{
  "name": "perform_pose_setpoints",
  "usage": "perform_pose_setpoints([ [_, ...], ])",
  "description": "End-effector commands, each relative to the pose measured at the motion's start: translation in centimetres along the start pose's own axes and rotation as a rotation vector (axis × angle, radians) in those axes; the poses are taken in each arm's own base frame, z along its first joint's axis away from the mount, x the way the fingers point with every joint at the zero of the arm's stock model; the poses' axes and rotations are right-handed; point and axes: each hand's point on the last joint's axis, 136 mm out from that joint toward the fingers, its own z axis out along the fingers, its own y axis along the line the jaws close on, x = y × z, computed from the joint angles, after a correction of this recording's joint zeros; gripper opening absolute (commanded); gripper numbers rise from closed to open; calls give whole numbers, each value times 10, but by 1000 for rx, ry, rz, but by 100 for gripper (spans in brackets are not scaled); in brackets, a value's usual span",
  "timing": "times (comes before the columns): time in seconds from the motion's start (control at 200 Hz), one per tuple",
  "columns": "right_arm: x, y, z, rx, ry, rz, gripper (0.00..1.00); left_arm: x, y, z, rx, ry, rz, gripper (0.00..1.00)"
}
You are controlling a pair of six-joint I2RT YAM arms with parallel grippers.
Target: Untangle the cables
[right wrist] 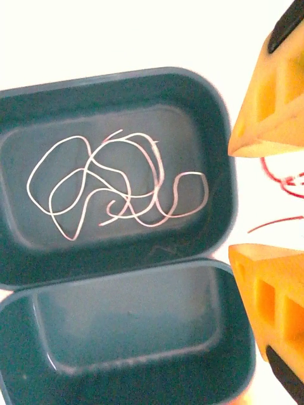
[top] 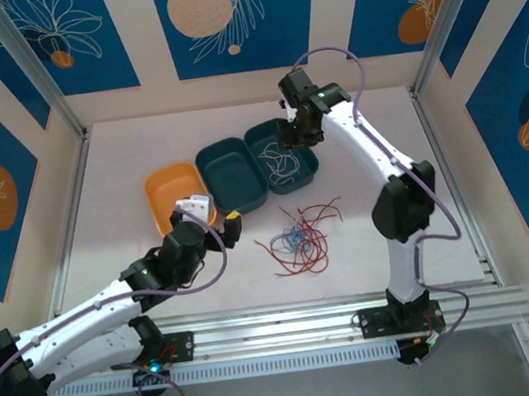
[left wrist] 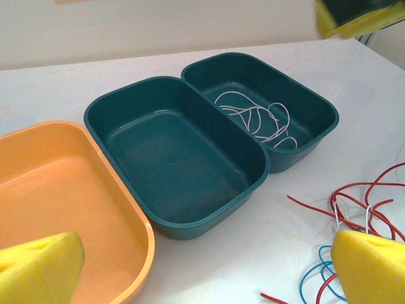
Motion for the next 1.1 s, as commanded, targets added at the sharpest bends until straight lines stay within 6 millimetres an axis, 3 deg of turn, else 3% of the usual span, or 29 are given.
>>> perform_pose_setpoints([
  [0.0,16,1,-15,-14,-30,63,41,-10,2,3,-34,0,-33,100],
  [0.22,76,-16,-25,-11,-15,217,40,-2,-12,20,-28,73,-51,100],
  [0.4,136,-32,-17,12,57,344,40,7,-27,33,7,129,-43,100],
  [0.565,176,-39,-13,33,98,393,40,25,-39,41,47,203,-76,100],
  [0.8,204,-43,-1,61,123,433,41,53,-60,49,139,288,-169,100],
  [1.095,215,-34,18,25,169,458,41,96,-75,50,188,409,-219,99],
])
